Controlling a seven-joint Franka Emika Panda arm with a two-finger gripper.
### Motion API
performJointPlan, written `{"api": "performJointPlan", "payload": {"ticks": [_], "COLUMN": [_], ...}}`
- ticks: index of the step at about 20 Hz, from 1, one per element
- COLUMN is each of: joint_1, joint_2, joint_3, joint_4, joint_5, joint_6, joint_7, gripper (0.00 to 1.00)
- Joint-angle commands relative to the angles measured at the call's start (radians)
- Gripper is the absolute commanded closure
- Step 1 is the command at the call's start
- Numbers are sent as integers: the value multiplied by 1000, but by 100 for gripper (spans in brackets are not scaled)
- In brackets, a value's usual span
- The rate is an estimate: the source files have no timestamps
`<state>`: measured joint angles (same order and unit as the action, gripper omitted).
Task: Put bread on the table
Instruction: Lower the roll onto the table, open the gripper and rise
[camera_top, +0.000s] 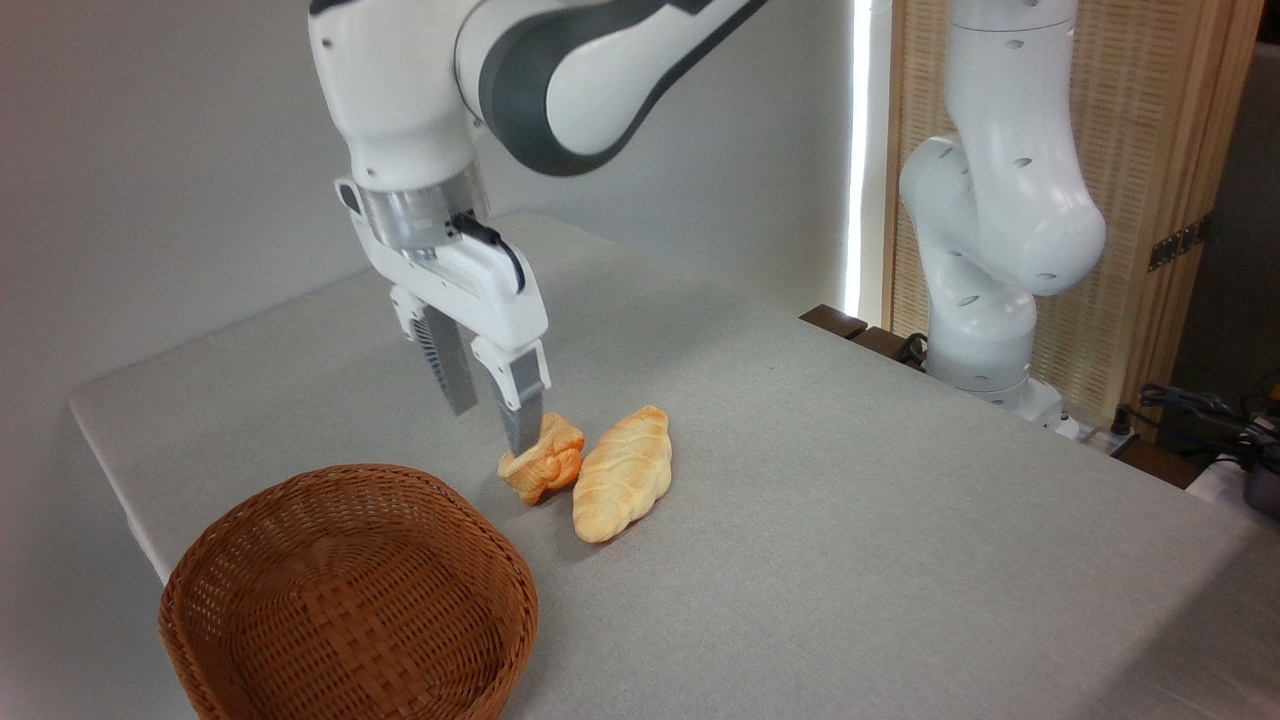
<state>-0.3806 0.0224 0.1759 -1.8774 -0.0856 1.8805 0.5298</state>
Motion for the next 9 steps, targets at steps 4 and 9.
{"api": "performJointPlan", "payload": {"ticks": [4, 9], "joint_1": [-1, 0], "joint_2": [-10, -12], "joint_3": [50, 51], "joint_4": [29, 30], "joint_5": [33, 41], "joint_6": [62, 89], "joint_7": [59, 81], "gripper": [0, 0]}}
